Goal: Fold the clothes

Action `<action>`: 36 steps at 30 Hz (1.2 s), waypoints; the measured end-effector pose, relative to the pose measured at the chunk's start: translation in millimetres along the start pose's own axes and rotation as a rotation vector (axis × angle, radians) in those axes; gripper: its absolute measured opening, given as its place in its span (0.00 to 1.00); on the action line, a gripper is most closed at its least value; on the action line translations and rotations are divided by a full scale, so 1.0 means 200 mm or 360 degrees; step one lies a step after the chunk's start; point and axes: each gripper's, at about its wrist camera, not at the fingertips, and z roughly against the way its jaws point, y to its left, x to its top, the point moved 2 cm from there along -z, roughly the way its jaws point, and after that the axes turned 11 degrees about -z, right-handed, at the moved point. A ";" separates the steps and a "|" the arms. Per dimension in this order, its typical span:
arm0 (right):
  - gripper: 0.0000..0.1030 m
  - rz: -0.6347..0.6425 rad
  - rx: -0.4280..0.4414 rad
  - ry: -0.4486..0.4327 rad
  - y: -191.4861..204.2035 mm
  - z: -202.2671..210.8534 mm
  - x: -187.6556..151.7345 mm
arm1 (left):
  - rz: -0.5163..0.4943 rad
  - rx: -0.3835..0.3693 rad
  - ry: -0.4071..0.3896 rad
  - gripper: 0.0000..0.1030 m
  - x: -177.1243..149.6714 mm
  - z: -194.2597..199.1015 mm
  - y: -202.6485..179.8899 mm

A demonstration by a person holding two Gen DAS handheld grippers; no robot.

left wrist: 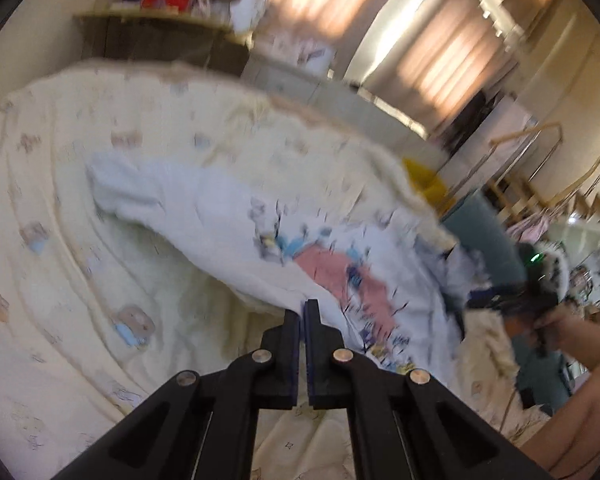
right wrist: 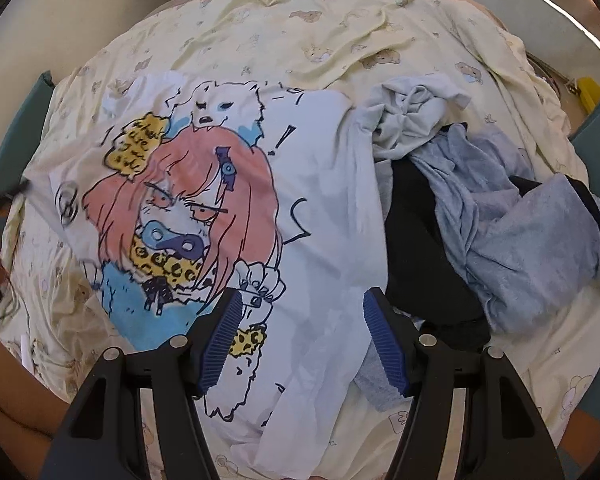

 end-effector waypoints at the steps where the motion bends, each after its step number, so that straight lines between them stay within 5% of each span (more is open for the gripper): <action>1: 0.66 0.0013 0.0001 -0.0001 0.01 0.00 0.00 | 0.0020 0.0029 -0.0017 0.02 0.01 0.04 0.03; 6: 0.66 0.0060 -0.0014 -0.0007 0.05 0.02 -0.02 | 0.0089 0.0243 0.0066 0.01 -0.05 0.12 0.21; 12: 0.66 0.0087 -0.0031 0.0003 0.05 0.03 -0.04 | 0.0407 0.0618 0.0215 0.00 -0.33 0.24 0.63; 15: 0.66 0.0079 -0.0035 0.0028 0.04 0.00 -0.05 | 0.0421 0.0477 0.0341 0.00 -0.45 0.19 0.67; 17: 0.66 0.0076 -0.0039 0.0045 0.04 -0.02 -0.04 | 0.0294 0.0373 0.0407 0.03 -0.51 0.12 0.60; 21: 0.66 0.0127 -0.0051 0.0073 0.09 -0.05 -0.04 | 0.0060 0.0168 0.0474 0.45 -0.60 -0.03 0.45; 26: 0.66 0.0187 -0.0067 0.0095 0.12 -0.05 -0.05 | -0.0062 0.0061 0.0546 0.48 -0.70 -0.21 0.40; 36: 0.66 0.0145 -0.0080 0.0126 0.06 -0.06 -0.06 | 0.0015 0.0032 0.0711 0.56 -0.78 -0.39 0.43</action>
